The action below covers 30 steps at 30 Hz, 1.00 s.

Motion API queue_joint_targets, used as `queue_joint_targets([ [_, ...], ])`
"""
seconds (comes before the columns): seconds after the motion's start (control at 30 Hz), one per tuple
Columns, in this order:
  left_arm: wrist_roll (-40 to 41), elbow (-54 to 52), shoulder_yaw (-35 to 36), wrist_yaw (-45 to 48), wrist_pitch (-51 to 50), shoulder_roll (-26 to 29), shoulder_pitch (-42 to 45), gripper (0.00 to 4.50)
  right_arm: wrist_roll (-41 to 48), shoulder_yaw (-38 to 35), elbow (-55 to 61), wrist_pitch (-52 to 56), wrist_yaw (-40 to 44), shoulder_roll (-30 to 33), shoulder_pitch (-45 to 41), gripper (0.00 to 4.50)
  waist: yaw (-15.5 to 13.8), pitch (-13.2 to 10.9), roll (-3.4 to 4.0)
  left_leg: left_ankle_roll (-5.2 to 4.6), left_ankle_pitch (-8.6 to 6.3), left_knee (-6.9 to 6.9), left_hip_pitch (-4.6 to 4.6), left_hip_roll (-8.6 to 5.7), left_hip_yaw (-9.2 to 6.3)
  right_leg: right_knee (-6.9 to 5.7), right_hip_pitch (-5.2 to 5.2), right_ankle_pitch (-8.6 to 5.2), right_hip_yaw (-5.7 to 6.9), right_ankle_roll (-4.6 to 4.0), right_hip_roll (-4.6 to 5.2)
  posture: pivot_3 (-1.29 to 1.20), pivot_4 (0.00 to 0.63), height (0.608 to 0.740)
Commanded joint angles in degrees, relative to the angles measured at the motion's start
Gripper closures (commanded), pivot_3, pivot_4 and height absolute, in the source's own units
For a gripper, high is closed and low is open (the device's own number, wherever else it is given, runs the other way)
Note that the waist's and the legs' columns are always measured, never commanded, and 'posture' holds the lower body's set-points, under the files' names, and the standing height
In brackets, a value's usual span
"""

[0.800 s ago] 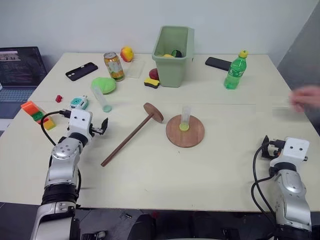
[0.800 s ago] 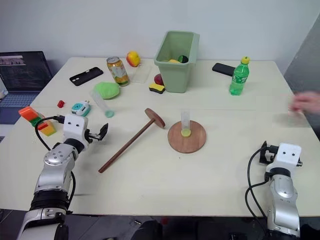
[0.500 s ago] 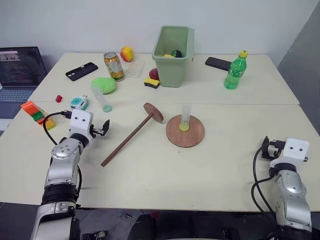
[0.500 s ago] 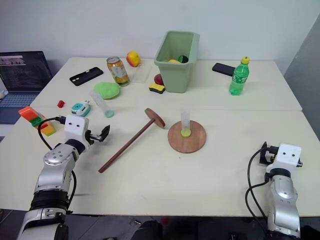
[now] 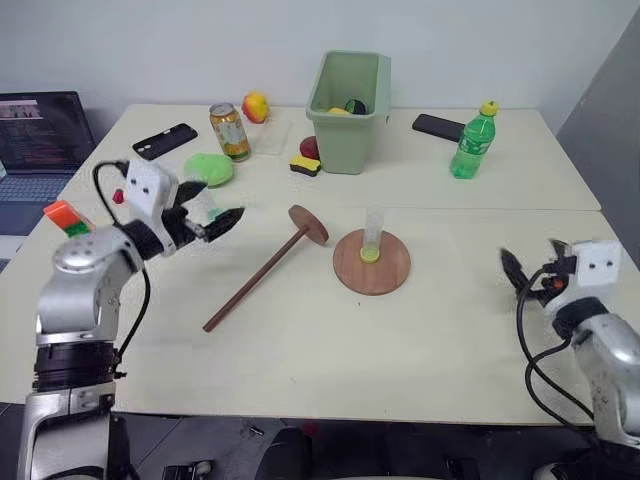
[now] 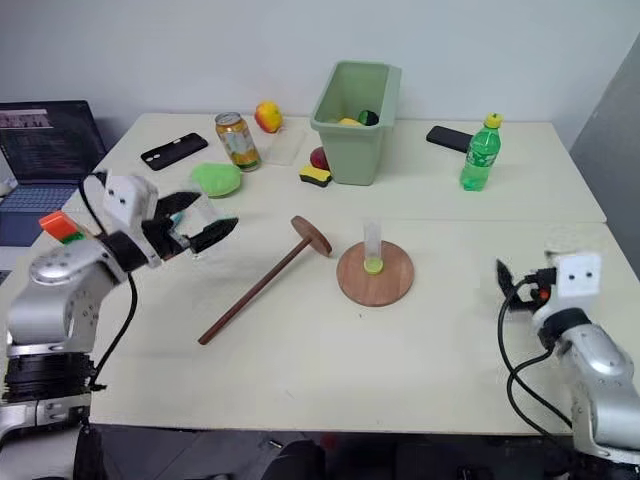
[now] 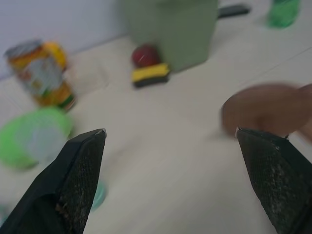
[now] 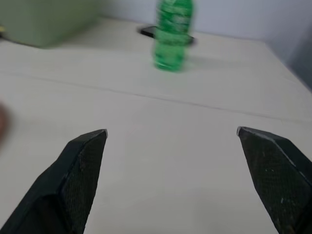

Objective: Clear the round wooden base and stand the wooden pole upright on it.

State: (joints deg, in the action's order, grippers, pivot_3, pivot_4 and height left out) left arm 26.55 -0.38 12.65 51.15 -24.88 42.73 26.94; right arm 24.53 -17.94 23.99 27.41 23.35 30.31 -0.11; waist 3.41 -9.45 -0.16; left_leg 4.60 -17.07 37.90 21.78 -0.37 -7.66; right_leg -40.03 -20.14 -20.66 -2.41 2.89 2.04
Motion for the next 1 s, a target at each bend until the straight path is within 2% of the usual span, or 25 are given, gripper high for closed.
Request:
queue_joint_targets([
  [0.03, 4.0, -9.2, -2.7, 8.4, 0.0, 2.3, -2.8, 0.0, 9.6, 6.0, 7.4, 8.3, 6.8, 2.1, -4.1, 0.01, 0.4, 0.0, 0.01, 0.0, 0.0, -0.02, -0.01, 0.02, 0.03, 0.02, 0.01, 0.0, -0.02, 0.0, -0.01, 0.0, 0.15, 0.74],
  [0.17, 7.3, -14.8, -3.8, 9.6, -1.3, 1.0, -4.4, 0.0, 10.1, 13.2, 6.1, 12.5, 4.7, -1.5, -12.7, 0.01, 0.6, 0.0, -0.02, -0.01, 0.0, 0.04, 0.0, 0.02, -0.01, -0.04, -0.01, 0.01, -0.01, -0.01, -0.02, 0.0, 0.15, 0.74],
  [0.43, 10.0, -21.0, -3.4, 8.7, -2.0, 0.1, -9.6, 0.0, 2.3, 19.1, -4.7, 9.4, -1.3, -9.5, -23.0, 0.01, 0.4, 0.0, -0.11, -0.01, 0.0, 0.02, 0.09, -0.02, -0.04, 0.07, -0.07, 0.0, 0.03, -0.01, 0.02, 0.0, 0.15, 0.74],
  [0.63, 9.2, -20.4, -2.9, 6.1, -1.0, -0.6, -9.9, 0.0, -1.3, 20.4, -10.6, 6.1, -2.5, -13.6, -26.3, 0.01, 0.3, 0.0, -0.1, -0.01, 0.0, 0.03, 0.05, -0.01, -0.04, 0.02, -0.07, 0.0, 0.03, -0.01, 0.01, 0.0, 0.15, 0.74],
  [0.97, 9.1, -20.5, -3.6, 5.1, -0.3, -1.0, -9.6, 0.0, -2.2, 21.4, -13.1, 5.0, -1.3, -17.2, -28.4, 0.01, 0.4, 0.0, -0.09, 0.0, 0.01, 0.02, 0.05, -0.01, -0.04, 0.01, -0.1, 0.0, 0.02, -0.01, 0.01, 0.0, 0.15, 0.74],
  [1.0, 9.1, -20.4, -3.6, 5.0, -0.2, -1.0, -9.5, 0.0, -2.3, 21.3, -13.4, 4.8, -1.4, -17.5, -28.6, 0.19, 0.4, 0.0, -0.09, 0.0, 0.01, 0.02, 0.05, -0.01, -0.04, 0.01, -0.1, 0.0, 0.02, -0.01, 0.01, 0.0, 0.15, 0.74],
])
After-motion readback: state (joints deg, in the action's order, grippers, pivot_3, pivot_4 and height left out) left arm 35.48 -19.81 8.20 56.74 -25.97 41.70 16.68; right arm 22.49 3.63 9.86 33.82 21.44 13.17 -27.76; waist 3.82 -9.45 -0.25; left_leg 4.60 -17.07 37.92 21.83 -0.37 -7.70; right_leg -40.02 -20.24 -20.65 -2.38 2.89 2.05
